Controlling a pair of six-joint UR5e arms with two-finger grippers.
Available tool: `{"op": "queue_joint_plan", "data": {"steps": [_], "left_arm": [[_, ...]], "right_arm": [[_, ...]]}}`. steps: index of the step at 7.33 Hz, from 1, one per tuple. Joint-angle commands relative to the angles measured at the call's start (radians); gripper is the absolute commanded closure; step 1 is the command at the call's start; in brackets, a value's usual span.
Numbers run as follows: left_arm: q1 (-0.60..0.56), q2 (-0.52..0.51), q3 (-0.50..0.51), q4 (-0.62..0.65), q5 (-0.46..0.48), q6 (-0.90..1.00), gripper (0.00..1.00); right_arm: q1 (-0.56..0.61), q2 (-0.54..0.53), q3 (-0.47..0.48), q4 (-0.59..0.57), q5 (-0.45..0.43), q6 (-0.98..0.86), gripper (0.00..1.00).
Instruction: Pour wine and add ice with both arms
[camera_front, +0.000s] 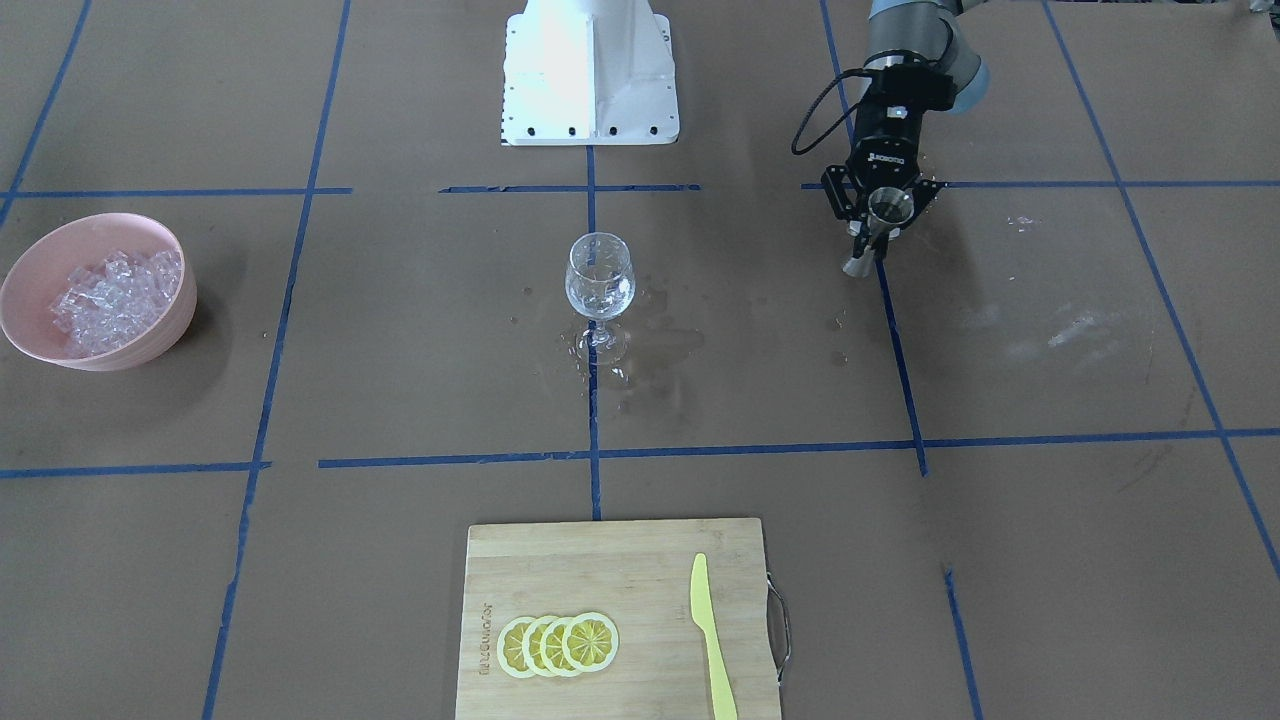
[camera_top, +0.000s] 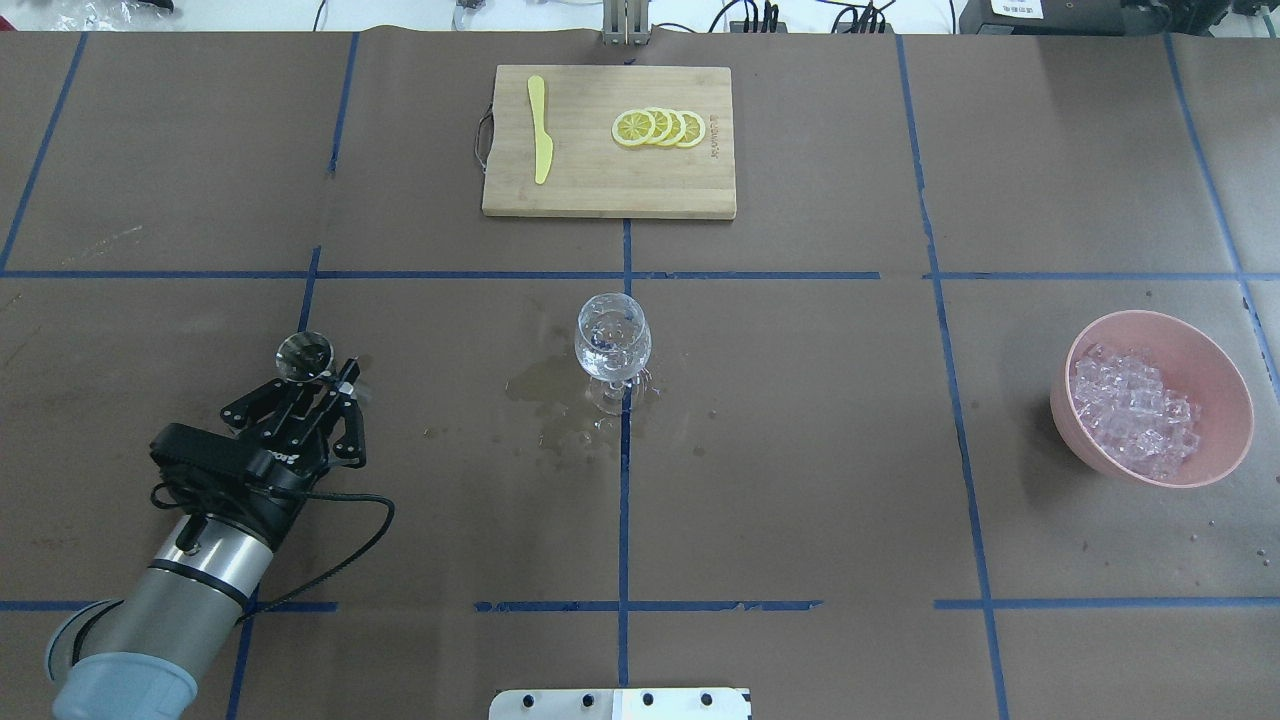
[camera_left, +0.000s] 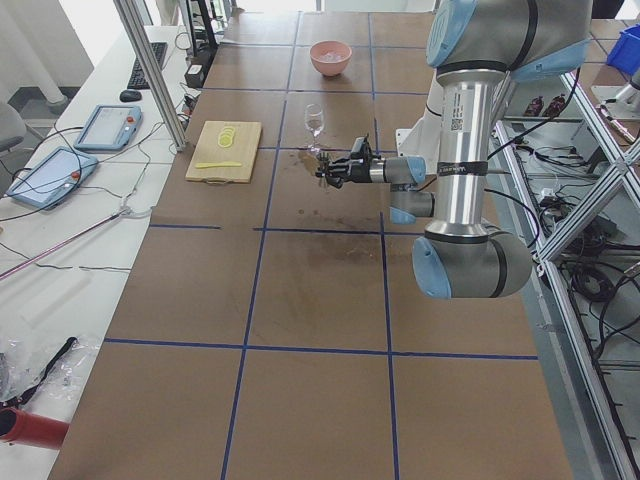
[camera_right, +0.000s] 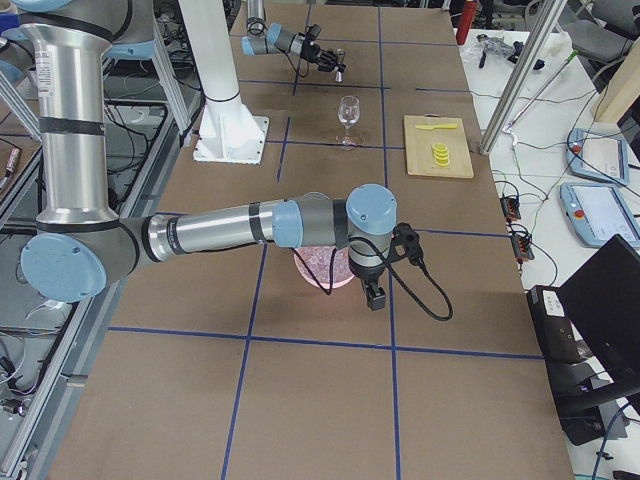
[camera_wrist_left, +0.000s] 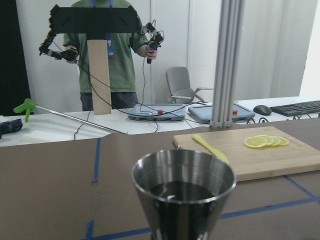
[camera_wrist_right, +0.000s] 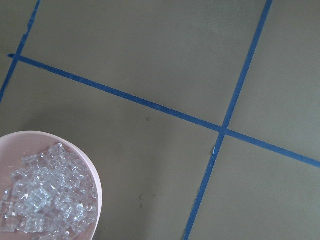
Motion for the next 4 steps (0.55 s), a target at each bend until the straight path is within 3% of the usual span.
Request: {"op": "queue_joint_plan", "data": {"steps": [1, 3, 4], "left_arm": [[-0.007, -0.104, 0.006, 0.008, -0.170, 0.148, 1.00], [-0.097, -0.125, -0.001, 0.035, -0.284, 0.380, 1.00], [-0.152, -0.141, -0.005, 0.049, -0.391, 0.431, 1.00]], "right_arm": [[0.010, -0.024, -0.001, 0.000, 0.000, 0.017, 0.00], [0.012, -0.027, 0.001, 0.000, 0.000, 0.023, 0.00], [0.013, -0.027, -0.001, 0.000, 0.000, 0.023, 0.00]]}}
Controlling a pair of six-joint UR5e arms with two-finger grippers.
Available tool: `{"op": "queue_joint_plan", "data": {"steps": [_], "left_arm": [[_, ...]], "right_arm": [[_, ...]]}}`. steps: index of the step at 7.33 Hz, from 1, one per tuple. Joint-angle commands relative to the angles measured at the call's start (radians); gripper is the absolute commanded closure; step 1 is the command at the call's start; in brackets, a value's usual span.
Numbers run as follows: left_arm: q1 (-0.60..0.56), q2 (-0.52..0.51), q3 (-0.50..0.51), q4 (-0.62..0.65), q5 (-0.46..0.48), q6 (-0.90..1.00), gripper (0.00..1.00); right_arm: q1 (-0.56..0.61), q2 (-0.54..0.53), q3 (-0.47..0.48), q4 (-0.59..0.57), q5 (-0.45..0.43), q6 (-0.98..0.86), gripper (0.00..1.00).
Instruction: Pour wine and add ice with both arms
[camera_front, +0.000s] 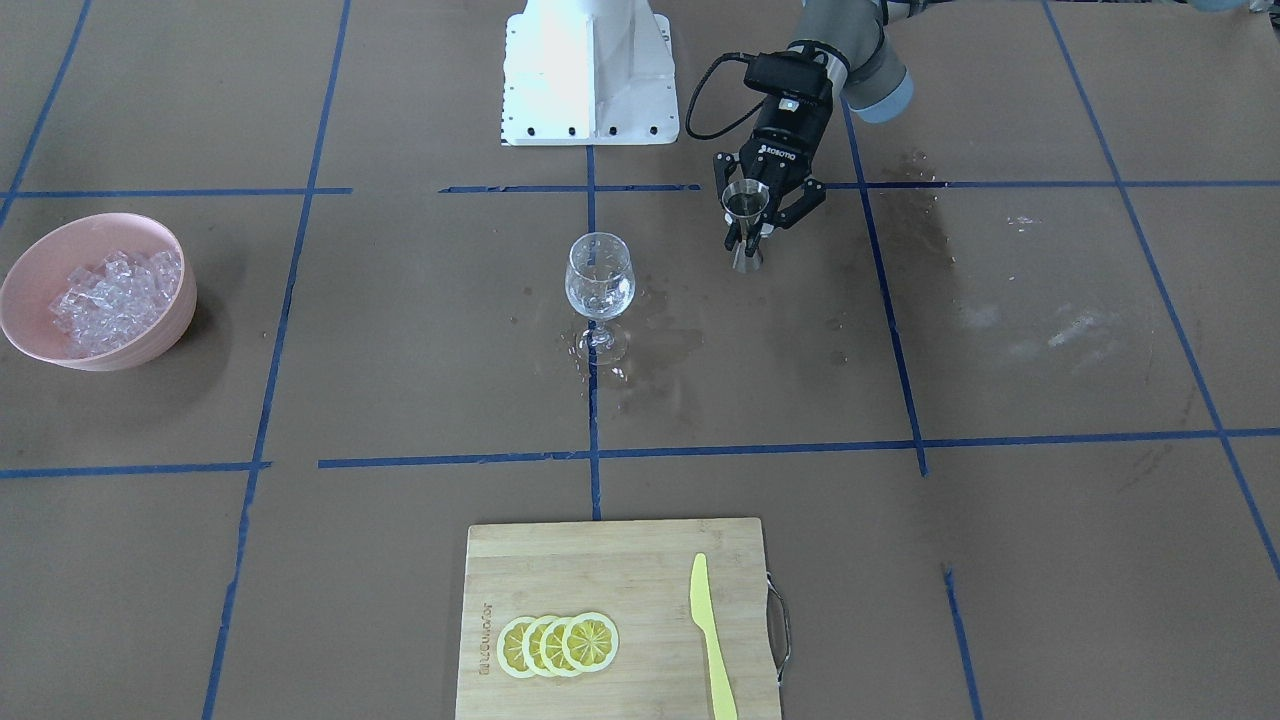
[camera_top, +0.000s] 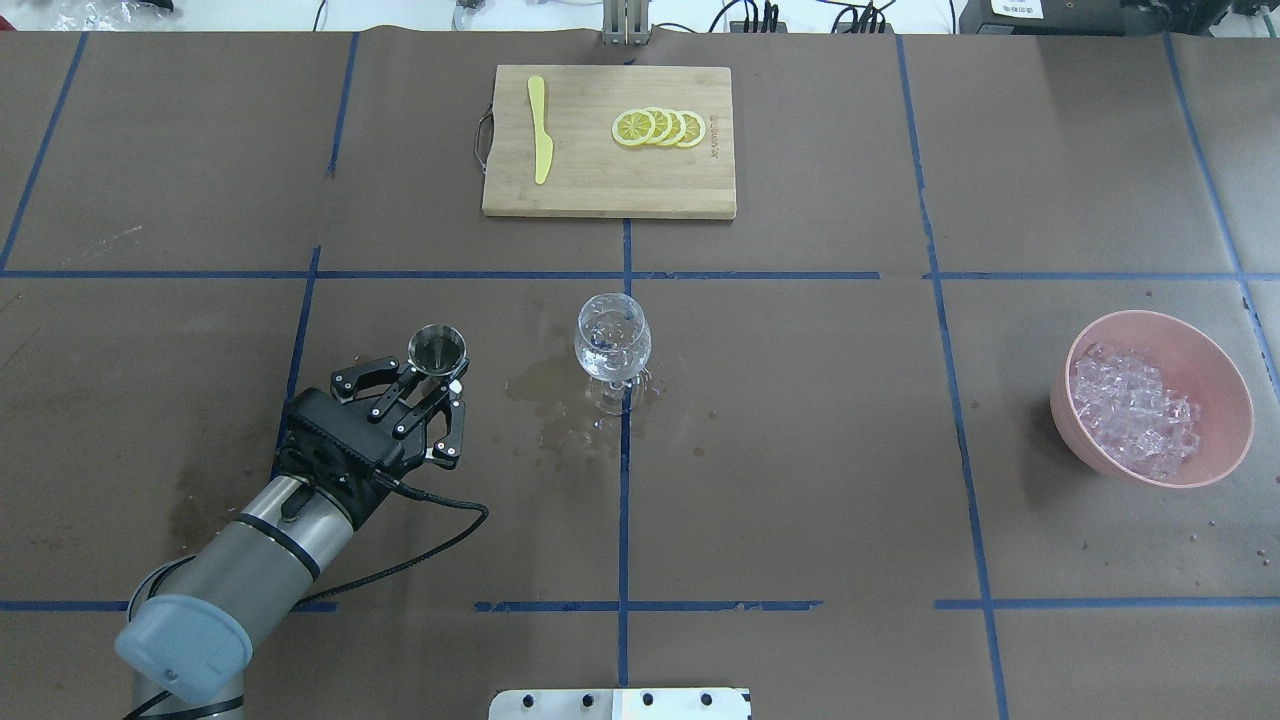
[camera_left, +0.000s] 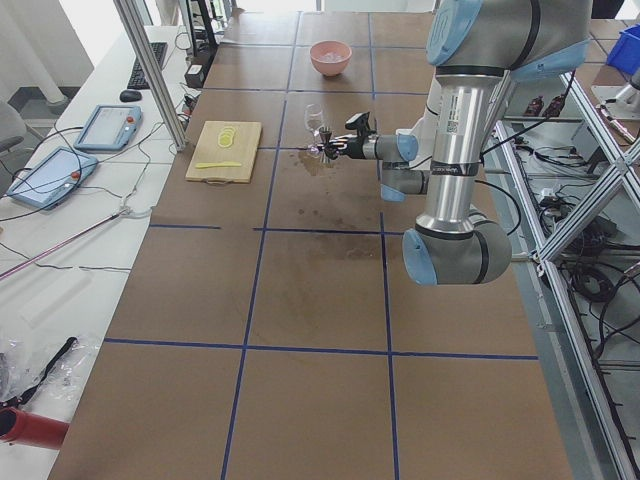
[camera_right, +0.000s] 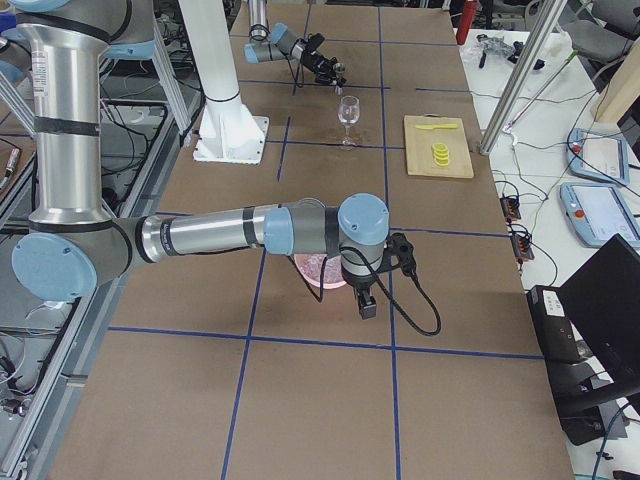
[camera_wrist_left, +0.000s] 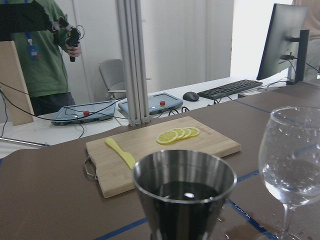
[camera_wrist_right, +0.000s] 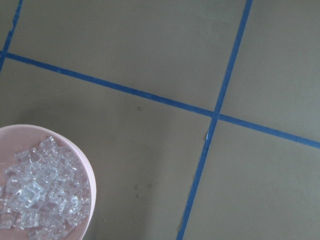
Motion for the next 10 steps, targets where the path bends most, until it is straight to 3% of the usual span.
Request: {"op": "queue_joint_plan", "data": {"steps": [1, 4, 8, 10], "left_arm": [[-0.081, -0.029, -0.012, 0.053, -0.185, 0.102, 1.00], [-0.144, -0.132, -0.059, 0.312, -0.367, 0.185, 1.00], [-0.236, -0.143, -0.067, 0.354, -0.471, 0.409, 1.00], [-0.237, -0.163, -0.067, 0.354, -0.472, 0.449, 1.00]], "right_arm": [[0.002, -0.001, 0.000, 0.000, -0.002, 0.002, 0.00], [0.005, -0.011, 0.000, 0.000, -0.002, 0.003, 0.00], [0.011, -0.024, 0.003, 0.000, 0.000, 0.003, 0.00], [0.013, -0.029, 0.003, 0.000, 0.002, 0.003, 0.00]]}}
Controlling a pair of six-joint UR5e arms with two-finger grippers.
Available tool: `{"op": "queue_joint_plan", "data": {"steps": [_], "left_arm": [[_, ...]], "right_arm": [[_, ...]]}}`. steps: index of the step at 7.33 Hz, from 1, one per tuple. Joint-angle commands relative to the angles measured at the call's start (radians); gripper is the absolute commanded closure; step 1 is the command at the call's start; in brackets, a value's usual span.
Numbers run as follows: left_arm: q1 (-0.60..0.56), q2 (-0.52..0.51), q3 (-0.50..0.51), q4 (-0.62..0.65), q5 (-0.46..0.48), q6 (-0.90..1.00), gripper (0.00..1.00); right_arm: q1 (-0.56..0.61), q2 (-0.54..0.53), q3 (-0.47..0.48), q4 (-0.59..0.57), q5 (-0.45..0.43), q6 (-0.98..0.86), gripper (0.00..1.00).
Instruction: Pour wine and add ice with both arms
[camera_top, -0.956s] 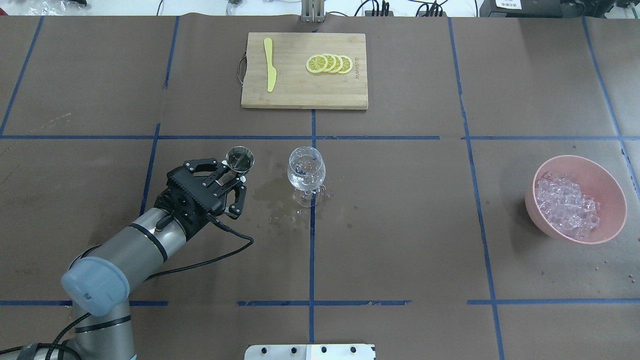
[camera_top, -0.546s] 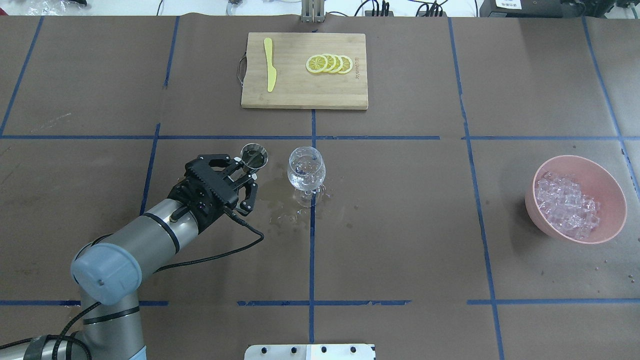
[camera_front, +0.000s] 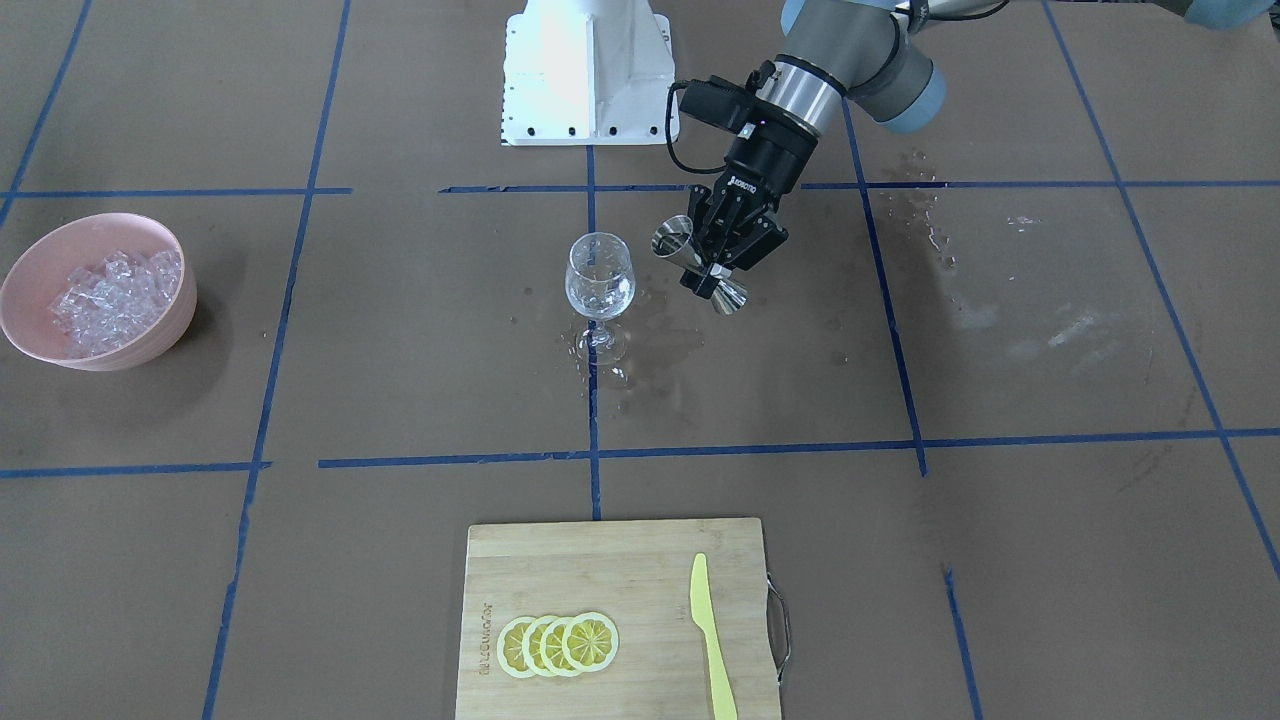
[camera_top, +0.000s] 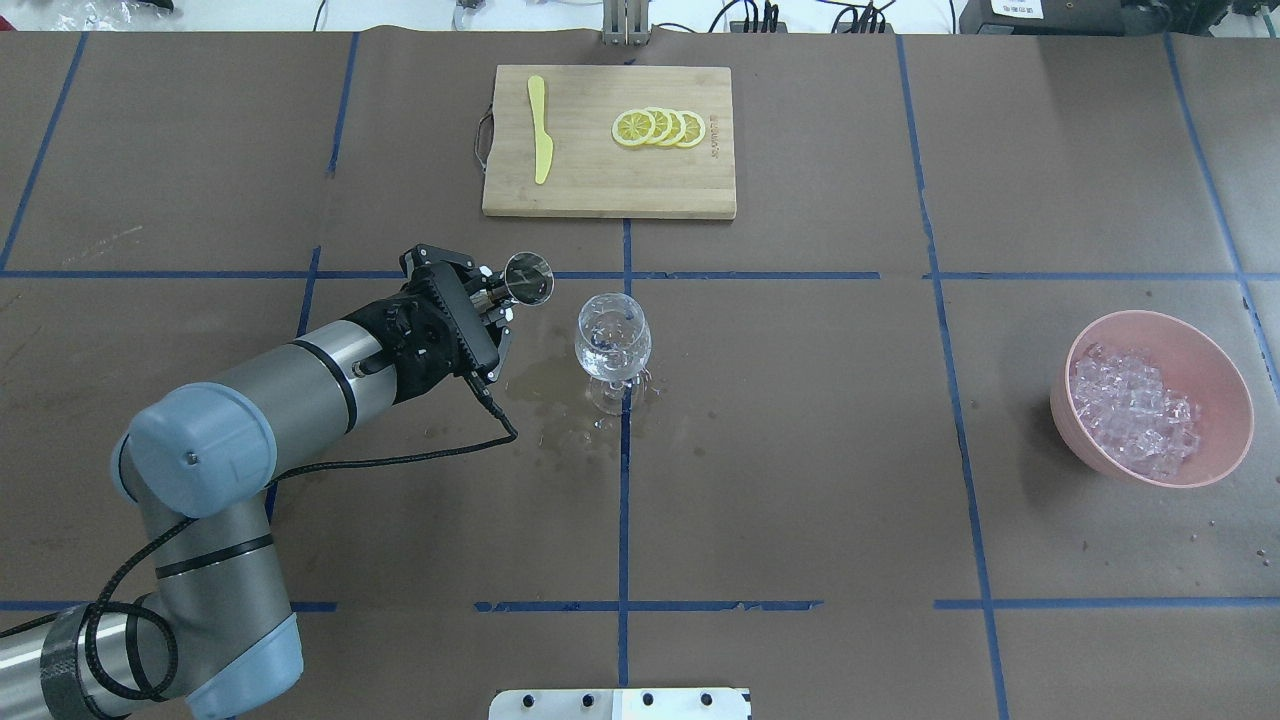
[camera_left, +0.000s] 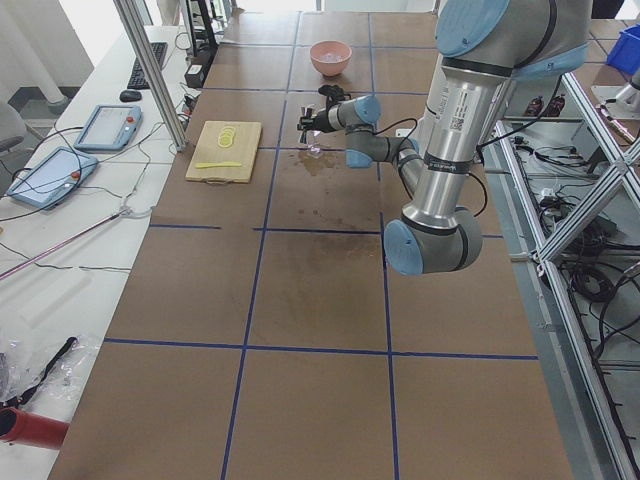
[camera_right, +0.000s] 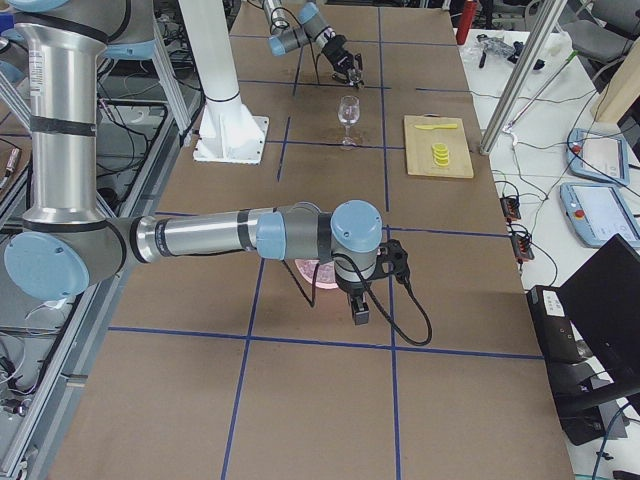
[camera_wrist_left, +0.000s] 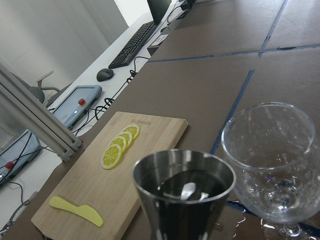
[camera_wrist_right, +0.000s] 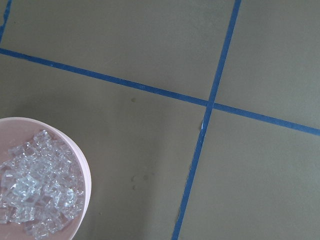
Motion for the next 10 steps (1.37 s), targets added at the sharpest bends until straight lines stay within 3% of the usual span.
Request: {"op": "queue_joint_plan", "data": {"steps": [1, 10], "left_arm": [[-0.005, -0.016, 0.001, 0.002, -0.006, 0.016, 1.00], [-0.002, -0.060, 0.000, 0.071, 0.007, 0.173, 1.00]], "right_arm": [[0.001, -0.013, 0.002, 0.000, 0.001, 0.000, 0.00], [0.004, -0.054, 0.021, 0.000, 0.001, -0.005, 0.00]]}}
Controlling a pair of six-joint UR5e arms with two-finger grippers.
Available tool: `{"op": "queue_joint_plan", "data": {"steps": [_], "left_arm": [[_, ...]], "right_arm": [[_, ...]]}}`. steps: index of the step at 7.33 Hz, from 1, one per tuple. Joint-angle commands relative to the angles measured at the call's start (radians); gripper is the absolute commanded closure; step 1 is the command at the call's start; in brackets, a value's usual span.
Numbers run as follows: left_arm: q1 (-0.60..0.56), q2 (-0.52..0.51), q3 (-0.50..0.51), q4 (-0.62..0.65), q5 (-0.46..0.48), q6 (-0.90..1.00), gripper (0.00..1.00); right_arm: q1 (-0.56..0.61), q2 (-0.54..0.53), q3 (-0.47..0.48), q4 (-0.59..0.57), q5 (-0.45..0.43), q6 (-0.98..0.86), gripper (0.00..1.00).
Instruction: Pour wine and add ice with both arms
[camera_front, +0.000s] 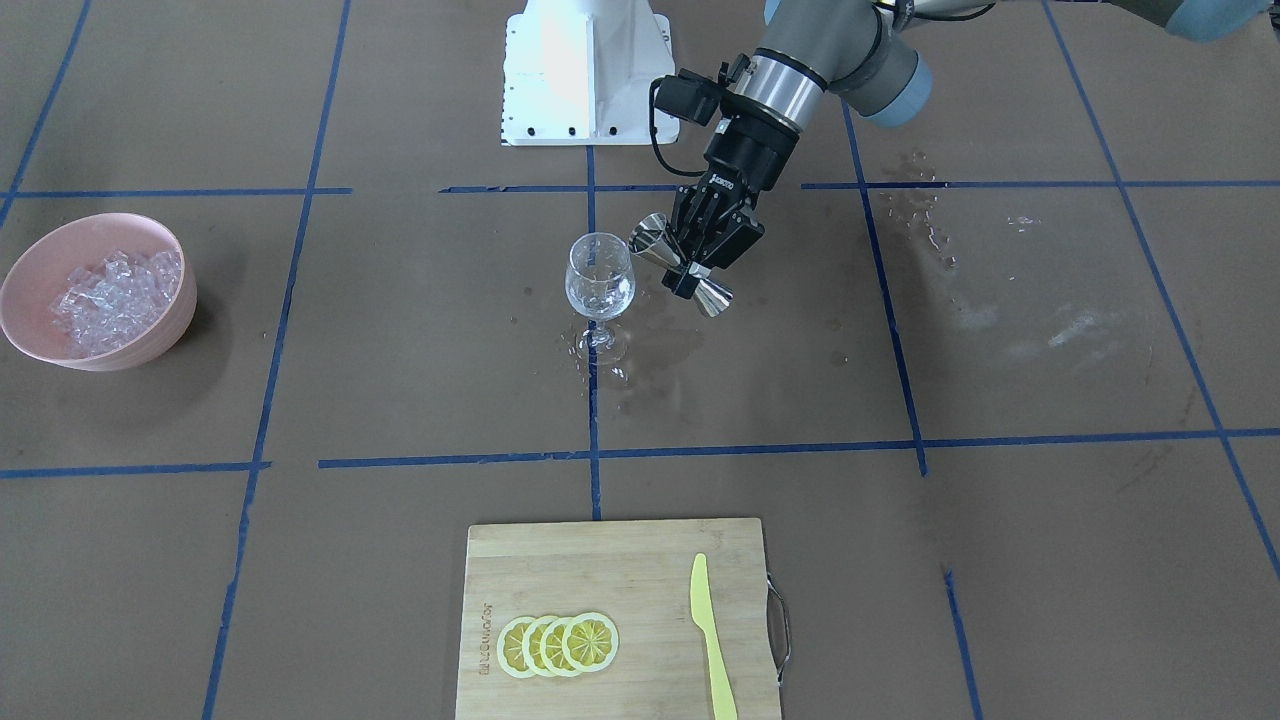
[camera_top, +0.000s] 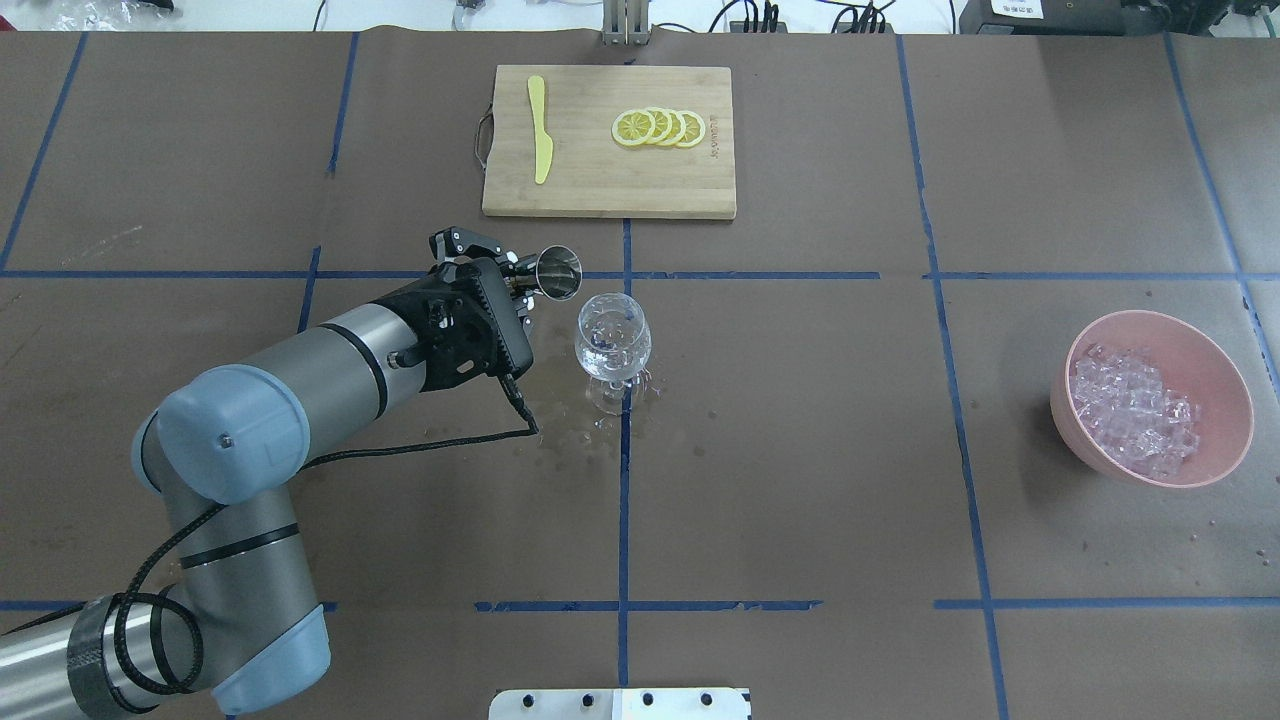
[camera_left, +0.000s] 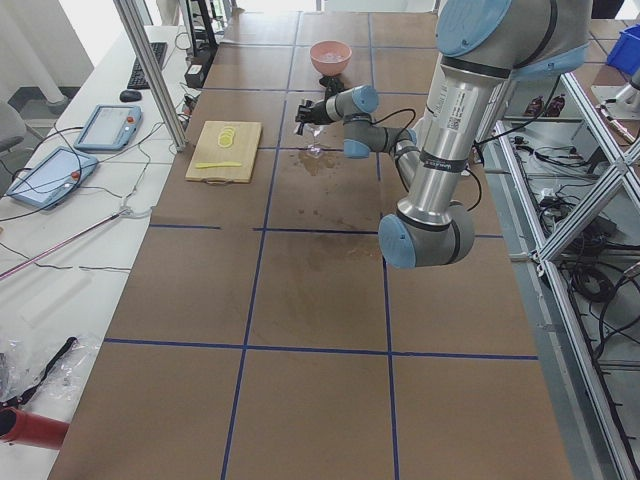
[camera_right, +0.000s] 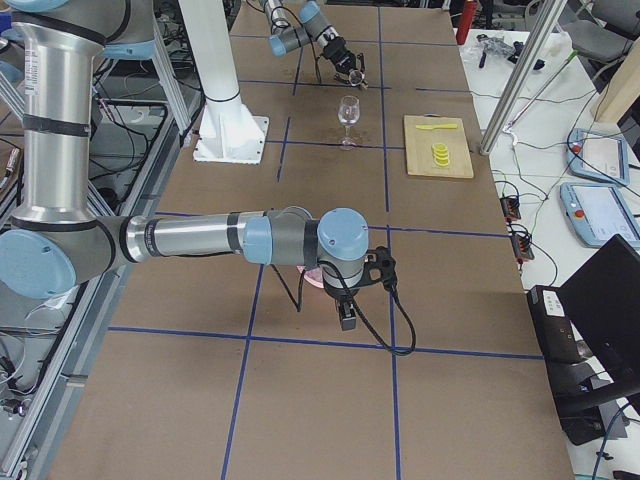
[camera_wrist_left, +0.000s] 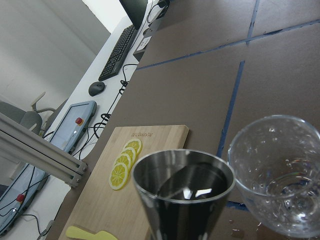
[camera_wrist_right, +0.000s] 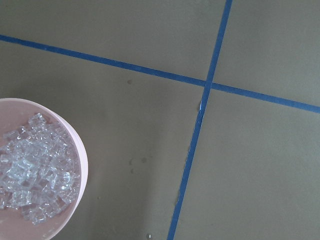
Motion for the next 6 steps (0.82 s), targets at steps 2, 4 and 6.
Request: {"op": "queue_joint_plan", "data": {"steps": [2, 4, 6], "left_arm": [[0.004, -0.010, 0.012, 0.002, 0.004, 0.032, 1.00], [0.004, -0.019, 0.004, 0.010, 0.004, 0.122, 1.00], [0.007, -0.032, 0.009, 0.013, 0.039, 0.181, 1.00]], "right_arm": [[0.000, -0.005, -0.007, -0.002, 0.000, -0.004, 0.00], [0.000, -0.005, -0.004, 0.000, 0.000, -0.002, 0.00], [0.005, -0.005, -0.001, 0.000, 0.000, -0.002, 0.00]]}}
